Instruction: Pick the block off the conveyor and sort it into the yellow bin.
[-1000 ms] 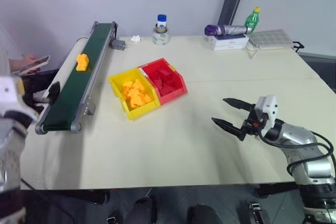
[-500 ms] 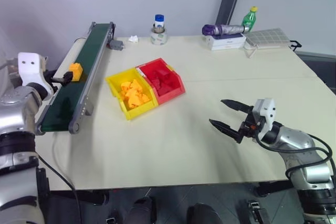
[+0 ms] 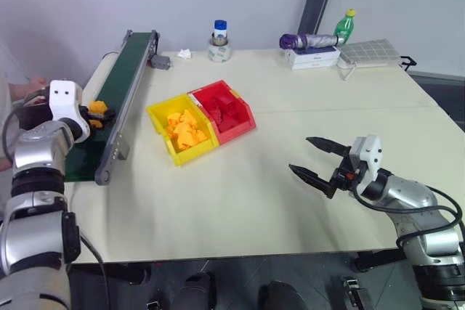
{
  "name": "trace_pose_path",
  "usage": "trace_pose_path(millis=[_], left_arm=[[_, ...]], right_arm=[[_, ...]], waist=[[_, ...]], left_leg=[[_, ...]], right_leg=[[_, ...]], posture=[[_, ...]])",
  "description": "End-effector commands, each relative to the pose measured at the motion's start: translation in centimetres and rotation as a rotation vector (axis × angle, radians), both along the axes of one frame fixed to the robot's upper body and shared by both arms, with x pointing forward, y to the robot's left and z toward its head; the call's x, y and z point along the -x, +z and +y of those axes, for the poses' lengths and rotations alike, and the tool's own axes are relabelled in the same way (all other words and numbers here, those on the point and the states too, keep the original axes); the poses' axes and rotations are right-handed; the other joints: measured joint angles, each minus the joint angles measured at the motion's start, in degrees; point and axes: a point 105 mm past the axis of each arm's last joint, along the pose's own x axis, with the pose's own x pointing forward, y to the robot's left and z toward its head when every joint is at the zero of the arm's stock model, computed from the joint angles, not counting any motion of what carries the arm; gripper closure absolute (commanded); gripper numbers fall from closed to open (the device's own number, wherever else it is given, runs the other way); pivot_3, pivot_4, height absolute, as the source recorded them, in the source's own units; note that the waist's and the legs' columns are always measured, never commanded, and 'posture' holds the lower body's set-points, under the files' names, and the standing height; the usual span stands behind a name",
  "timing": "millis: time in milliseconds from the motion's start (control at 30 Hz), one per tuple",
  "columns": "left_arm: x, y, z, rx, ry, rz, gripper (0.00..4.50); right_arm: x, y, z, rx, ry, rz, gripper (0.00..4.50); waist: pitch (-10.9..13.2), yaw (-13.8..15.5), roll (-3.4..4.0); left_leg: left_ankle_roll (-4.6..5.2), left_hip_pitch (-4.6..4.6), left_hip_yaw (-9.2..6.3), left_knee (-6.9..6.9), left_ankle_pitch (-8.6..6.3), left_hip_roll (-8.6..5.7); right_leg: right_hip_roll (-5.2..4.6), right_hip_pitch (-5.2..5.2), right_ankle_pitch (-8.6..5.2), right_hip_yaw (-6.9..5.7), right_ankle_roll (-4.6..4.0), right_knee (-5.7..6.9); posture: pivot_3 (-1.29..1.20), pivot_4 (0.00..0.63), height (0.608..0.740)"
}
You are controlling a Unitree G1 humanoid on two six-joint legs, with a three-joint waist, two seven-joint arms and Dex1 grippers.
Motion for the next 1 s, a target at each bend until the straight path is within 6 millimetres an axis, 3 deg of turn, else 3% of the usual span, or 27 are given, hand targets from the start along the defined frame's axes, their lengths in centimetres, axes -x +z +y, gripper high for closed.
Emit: trace_pose_path(millis=[33, 133, 233, 367, 433, 567, 700, 767, 833, 1000], left_arm=[[0.0, 1.8, -0.1, 0.001, -0.005, -0.064, 1.84], [0.2, 1.4, 0.2, -0.006, 0.017, -0.062, 3.22], [0.4, 4.2, -0.5, 0.049, 0.011, -0.192, 3.17], [0.7, 7.3, -4.6, 0.086, -0.136, -0.318, 3.17], [0.7, 7.6, -6.7, 0.072, -0.178, -0.325, 3.17], [-0.6, 6.7, -14.4, 0.13, -0.307, -0.312, 3.17], [-1.3, 5.1, -16.6, 0.133, -0.296, -0.288, 3.17], [-1.3, 5.0, -17.0, 0.112, -0.294, -0.296, 2.15], [-1.3, 4.9, -16.9, 0.102, -0.274, -0.303, 1.43], [-1.5, 4.6, -15.5, 0.109, -0.221, -0.298, 1.43]], right_arm=[[0.3, 1.3, 0.2, 0.003, 0.007, -0.057, 0.0], [0.3, 1.2, 0.2, 0.006, 0.005, -0.056, 0.0], [0.3, 1.2, 0.1, 0.005, 0.002, -0.054, 0.0], [0.2, 1.1, 0.0, 0.004, 0.0, -0.052, 0.0], [0.1, 1.1, 0.1, 0.003, 0.0, -0.052, 0.0], [-0.1, 1.1, 0.4, -0.002, 0.002, -0.056, 0.0], [0.0, 1.3, 0.6, -0.003, 0.002, -0.064, 0.0], [0.1, 1.5, 0.3, -0.001, -0.011, -0.066, 0.0], [0.3, 1.4, 0.0, 0.005, -0.021, -0.064, 0.0], [0.5, 1.1, 0.0, 0.006, -0.03, -0.06, 0.0]], waist=[[0.0, 0.04, 0.0], [0.0, 0.02, 0.0], [0.0, 0.03, -0.02], [0.09, 0.28, -0.23], [0.09, 0.12, -0.24], [0.08, 0.38, -0.24], [0.13, -0.11, -0.31], [0.16, -0.63, -0.35], [0.15, -0.71, -0.35], [0.16, 0.0, -0.36]], left_leg=[[0.0, 0.0, 0.0, 0.0, 0.0, 0.0], [0.0, 0.0, 0.0, 0.0, 0.0, 0.0], [0.0, 0.01, 0.0, 0.01, 0.0, 0.01], [0.0, -0.01, -0.04, 0.05, 0.0, 0.03], [0.0, 0.0, -0.01, 0.1, 0.0, 0.02], [0.01, 0.06, 0.02, 0.12, 0.0, 0.02], [0.05, 0.04, 0.08, 0.24, 0.01, 0.03], [0.06, 0.03, 0.2, 0.2, 0.01, 0.06], [0.05, 0.06, 0.26, 0.09, 0.02, 0.09], [0.05, 0.07, 0.29, 0.1, 0.02, 0.11]], right_leg=[[0.0, 0.0, 0.0, 0.01, 0.0, 0.01], [-0.01, 0.0, 0.0, 0.02, 0.0, 0.01], [-0.03, -0.01, 0.0, 0.04, 0.0, 0.03], [-0.09, 0.04, 0.01, 0.03, 0.0, 0.03], [-0.13, 0.07, 0.03, 0.07, 0.04, 0.0], [-0.11, 0.11, 0.06, 0.16, 0.05, 0.04], [0.0, 0.1, 0.11, 0.17, 0.13, 0.07], [0.02, -0.04, 0.12, 0.35, 0.13, 0.13], [0.08, -0.11, 0.11, 0.43, 0.13, 0.15], [0.12, -0.11, 0.11, 0.44, 0.13, 0.15]], posture=[[0.0, 0.15, 0.74], [0.0, 0.15, 0.74], [0.0, 0.15, 0.74], [0.0, 0.15, 0.74], [0.0, 0.15, 0.74], [0.0, 0.15, 0.74], [0.0, 0.15, 0.74], [0.0, 0.15, 0.74], [0.0, 0.15, 0.74], [0.0, 0.15, 0.74]])
